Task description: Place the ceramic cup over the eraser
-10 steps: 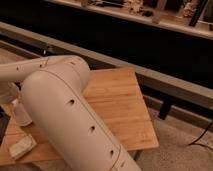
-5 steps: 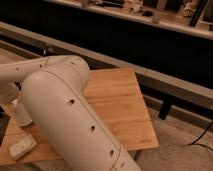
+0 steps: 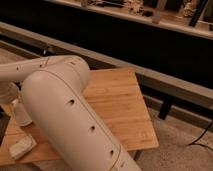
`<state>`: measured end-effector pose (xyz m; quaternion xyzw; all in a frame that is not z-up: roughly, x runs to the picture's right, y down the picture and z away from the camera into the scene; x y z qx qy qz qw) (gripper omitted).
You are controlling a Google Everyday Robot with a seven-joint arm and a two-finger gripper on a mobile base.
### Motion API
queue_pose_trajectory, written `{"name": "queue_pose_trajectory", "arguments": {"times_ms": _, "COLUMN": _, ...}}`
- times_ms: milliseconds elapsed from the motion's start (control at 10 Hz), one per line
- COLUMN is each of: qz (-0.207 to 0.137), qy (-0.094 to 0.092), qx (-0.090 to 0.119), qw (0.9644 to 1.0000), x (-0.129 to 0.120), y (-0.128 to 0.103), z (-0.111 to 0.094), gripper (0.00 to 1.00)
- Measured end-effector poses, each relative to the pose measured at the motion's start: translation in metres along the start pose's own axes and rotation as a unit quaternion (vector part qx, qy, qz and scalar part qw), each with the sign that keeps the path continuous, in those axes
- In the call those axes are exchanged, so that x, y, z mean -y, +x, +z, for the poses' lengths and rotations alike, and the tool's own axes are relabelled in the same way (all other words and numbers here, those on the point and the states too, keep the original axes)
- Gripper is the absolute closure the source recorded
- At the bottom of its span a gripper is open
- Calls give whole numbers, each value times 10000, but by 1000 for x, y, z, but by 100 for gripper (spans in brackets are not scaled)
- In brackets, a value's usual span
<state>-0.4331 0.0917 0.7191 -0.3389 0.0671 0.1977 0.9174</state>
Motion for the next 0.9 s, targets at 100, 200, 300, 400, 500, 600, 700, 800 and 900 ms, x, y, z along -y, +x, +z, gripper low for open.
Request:
{"name": "queue_pose_trajectory", "arguments": {"times_ms": 100, "qz": 0, "qy": 0, "qx": 0, "qw": 10000, "x": 0, "y": 0, "z": 0, "gripper": 51}}
{"name": "queue_pose_trajectory", "arguments": {"times_ms": 200, "qz": 0, "qy": 0, "qx": 0, "qw": 10000, "x": 0, "y": 0, "z": 0, "gripper": 36}}
{"name": "queue_pose_trajectory", "arguments": {"times_ms": 300, "qz": 0, "qy": 0, "qx": 0, "qw": 10000, "x": 0, "y": 0, "z": 0, "gripper": 31}}
{"name": "queue_pose_trajectory", "arguments": {"times_ms": 400, "qz": 0, "qy": 0, "qx": 0, "qw": 10000, "x": 0, "y": 0, "z": 0, "gripper": 22}}
{"name": "queue_pose_trajectory", "arguments": {"times_ms": 500, "qz": 0, "qy": 0, "qx": 0, "qw": 10000, "x": 0, "y": 0, "z": 0, "gripper": 20}}
{"name": "queue_pose_trajectory", "arguments": {"times_ms": 600, "qz": 0, "qy": -1, "qx": 0, "qw": 10000, "x": 0, "y": 0, "z": 0, "gripper": 20}}
{"name": "queue_pose_trajectory", "arguments": {"times_ms": 700, "qz": 0, "qy": -1, "qx": 0, "qw": 10000, "x": 0, "y": 0, "z": 0, "gripper": 20}}
{"name": "queue_pose_trajectory", "arguments": {"times_ms": 800, "qz": 0, "qy": -1, "qx": 1, "qw": 10000, "x": 0, "y": 0, "z": 0, "gripper": 20}}
{"name": "queue_pose_trajectory", "arguments": {"times_ms": 900, "qz": 0, "qy": 0, "qx": 1, "qw": 10000, "x": 0, "y": 0, "z": 0, "gripper": 20}}
